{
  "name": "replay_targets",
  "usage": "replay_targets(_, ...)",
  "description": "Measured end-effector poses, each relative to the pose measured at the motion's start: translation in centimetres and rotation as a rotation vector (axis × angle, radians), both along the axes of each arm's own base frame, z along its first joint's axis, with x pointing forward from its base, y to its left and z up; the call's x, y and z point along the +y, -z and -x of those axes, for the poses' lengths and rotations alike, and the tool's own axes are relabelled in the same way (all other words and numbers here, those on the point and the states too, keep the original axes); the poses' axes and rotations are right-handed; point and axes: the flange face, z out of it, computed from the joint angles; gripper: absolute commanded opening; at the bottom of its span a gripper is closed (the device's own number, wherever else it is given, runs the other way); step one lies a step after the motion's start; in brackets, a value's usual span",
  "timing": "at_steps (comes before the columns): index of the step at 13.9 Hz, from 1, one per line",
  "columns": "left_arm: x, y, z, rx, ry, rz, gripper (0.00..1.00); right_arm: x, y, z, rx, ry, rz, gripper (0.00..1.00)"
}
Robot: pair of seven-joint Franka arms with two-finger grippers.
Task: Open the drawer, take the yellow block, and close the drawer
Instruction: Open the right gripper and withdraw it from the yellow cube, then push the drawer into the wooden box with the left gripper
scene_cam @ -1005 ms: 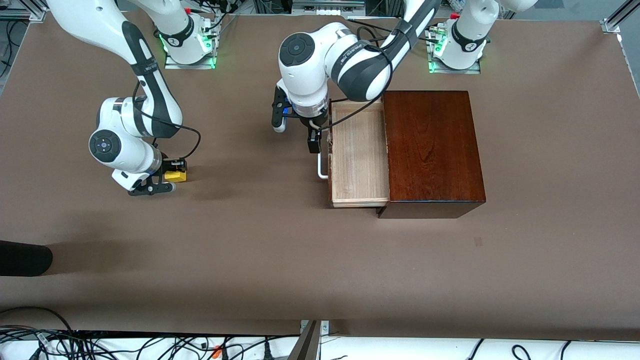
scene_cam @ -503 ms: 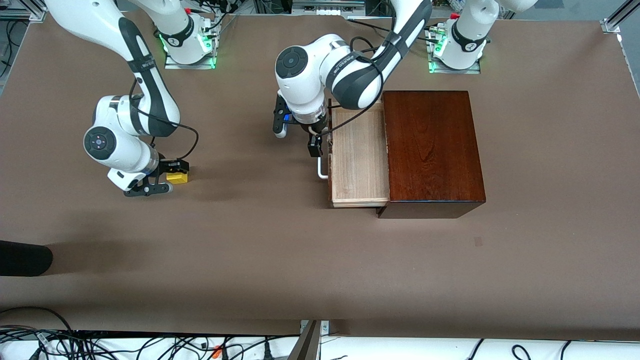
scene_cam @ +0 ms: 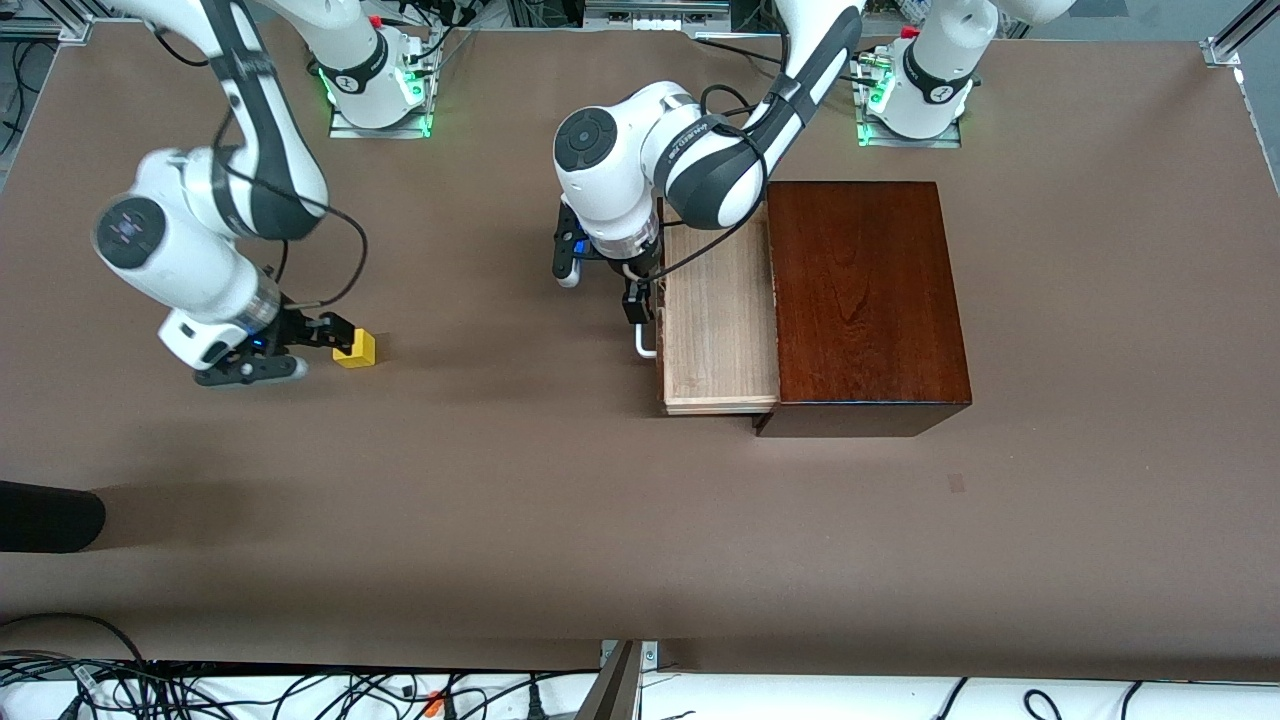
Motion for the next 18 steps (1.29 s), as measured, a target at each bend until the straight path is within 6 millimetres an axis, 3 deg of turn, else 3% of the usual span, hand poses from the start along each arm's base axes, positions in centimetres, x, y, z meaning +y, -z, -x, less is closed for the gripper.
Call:
replay_targets(5, 0.0, -0.1, -0.1, -0.016, 0.004, -0.009, 1.00, -0.8, -13.0, 1.7, -0.022, -0.005, -0.052, 1.00)
replay_targets(10, 0.3, 0.0, -0.1, -0.010, -0.015, -0.020, 1.00, -2.8, -21.9, 2.4, 0.000, 0.000, -0.024, 1.00)
replay_targets(18, 3.3, 0.2, -1.6, 0.051, -0.075, -0.118, 1.00, -3.1, -25.6, 2.0, -0.009, -0.010, 0.046, 1.00)
